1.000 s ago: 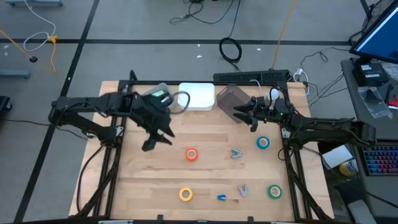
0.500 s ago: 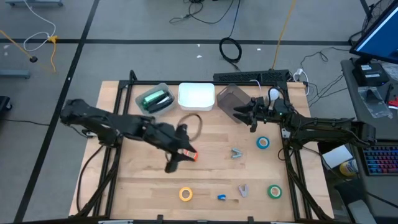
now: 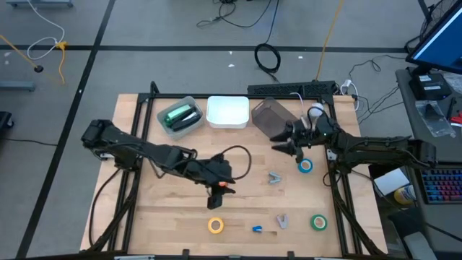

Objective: Pick and place Stapler, Stapler remover, tape
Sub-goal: Put the blue stapler into the gray bin

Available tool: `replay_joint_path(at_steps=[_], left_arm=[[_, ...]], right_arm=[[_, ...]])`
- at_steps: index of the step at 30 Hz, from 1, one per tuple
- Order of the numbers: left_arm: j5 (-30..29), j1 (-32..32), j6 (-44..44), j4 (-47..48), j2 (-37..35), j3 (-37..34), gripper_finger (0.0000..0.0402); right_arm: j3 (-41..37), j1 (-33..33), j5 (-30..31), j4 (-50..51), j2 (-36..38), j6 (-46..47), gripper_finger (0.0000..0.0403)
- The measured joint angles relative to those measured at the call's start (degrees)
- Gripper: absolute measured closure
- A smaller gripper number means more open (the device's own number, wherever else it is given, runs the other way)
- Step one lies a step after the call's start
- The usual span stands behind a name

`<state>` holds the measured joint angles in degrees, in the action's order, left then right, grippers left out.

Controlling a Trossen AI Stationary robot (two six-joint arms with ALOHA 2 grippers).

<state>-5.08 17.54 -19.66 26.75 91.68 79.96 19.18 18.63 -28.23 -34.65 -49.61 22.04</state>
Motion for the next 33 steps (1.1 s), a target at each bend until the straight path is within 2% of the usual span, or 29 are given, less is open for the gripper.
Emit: replay_joint_path(at_steps=[5, 8, 11, 17, 20, 23, 33], left_arm=[[-7.51, 1.33, -4.59, -1.28, -6.50, -5.76, 0.0254], [-8.93, 2.60, -6.60, -7.32, -11.89, -12.28, 0.0254], [-10.49, 4.19, -7.75, -11.87, -17.47, -19.25, 0.0254], [-13.48, 6.18, -8.57, -18.33, -27.58, -30.94, 0.0254], [-14.61, 7.09, -9.62, -18.01, -31.88, -35.38, 0.0254], [-14.90, 7.85, -10.63, -17.97, -35.91, -39.02, 0.0254], [-15.02, 9.64, -11.34, -18.08, -44.43, -47.37, 0.0254]], right_arm=[[0.87, -8.83, 1.59, -1.90, 0.86, -4.15, 0.0222], [2.47, -14.97, 5.13, -0.94, 0.85, -6.71, 0.0222], [6.06, -21.05, 9.97, 7.19, 0.85, -10.69, 0.0222], [16.72, -32.86, 22.29, 31.11, -1.55, -16.16, 0.0222], [20.95, -38.09, 26.70, 37.38, -4.71, -16.07, 0.0222], [24.00, -42.49, 29.63, 39.37, -9.13, -14.84, 0.0222], [36.49, -50.19, 29.55, 43.68, -27.35, -12.85, 0.0222]])
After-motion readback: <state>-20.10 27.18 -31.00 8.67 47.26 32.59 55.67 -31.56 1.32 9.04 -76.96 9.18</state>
